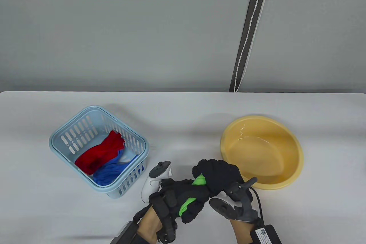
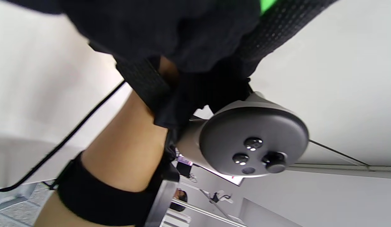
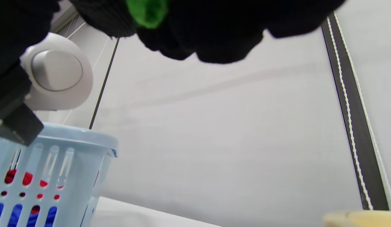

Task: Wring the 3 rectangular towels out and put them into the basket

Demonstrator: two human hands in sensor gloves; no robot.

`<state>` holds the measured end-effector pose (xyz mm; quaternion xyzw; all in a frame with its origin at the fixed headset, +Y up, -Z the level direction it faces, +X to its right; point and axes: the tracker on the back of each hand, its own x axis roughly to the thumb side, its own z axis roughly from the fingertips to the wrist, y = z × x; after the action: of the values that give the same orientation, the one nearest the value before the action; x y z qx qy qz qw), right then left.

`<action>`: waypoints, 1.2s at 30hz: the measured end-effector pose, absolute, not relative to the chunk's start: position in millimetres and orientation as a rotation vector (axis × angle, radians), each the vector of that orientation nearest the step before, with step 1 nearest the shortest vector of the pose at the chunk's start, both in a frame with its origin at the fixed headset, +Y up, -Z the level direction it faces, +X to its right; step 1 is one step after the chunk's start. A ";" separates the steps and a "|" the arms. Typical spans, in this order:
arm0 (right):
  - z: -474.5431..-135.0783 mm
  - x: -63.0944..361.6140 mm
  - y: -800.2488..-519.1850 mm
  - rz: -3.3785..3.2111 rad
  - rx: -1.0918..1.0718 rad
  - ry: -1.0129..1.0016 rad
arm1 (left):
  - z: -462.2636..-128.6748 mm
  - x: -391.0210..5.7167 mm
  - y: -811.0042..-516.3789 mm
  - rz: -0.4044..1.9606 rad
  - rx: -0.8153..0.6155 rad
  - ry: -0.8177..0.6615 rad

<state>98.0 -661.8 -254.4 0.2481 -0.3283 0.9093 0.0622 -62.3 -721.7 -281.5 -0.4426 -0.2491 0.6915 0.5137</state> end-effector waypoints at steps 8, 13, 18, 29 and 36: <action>-253.4 99.8 -659.2 2.903 0.707 -0.739 | -279.9 -74.1 -694.0 1.150 -0.761 -0.497; -257.5 102.8 -666.2 2.969 0.629 -0.646 | -271.2 -79.3 -676.0 0.887 -0.617 -0.383; -257.7 105.2 -663.2 2.901 0.597 -0.596 | -265.1 -90.3 -646.8 0.746 -0.439 -0.326; -252.6 100.7 -657.7 2.820 0.647 -0.461 | -276.8 -143.9 -592.4 0.631 -0.090 -0.140; -255.8 98.1 -662.9 2.792 0.691 -0.307 | -298.4 -193.3 -556.5 0.506 0.015 0.017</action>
<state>98.1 -662.9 -255.8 0.2371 -0.1052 0.9578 0.1241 -193.3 -556.5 -298.4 0.0073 0.0083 0.2505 0.9681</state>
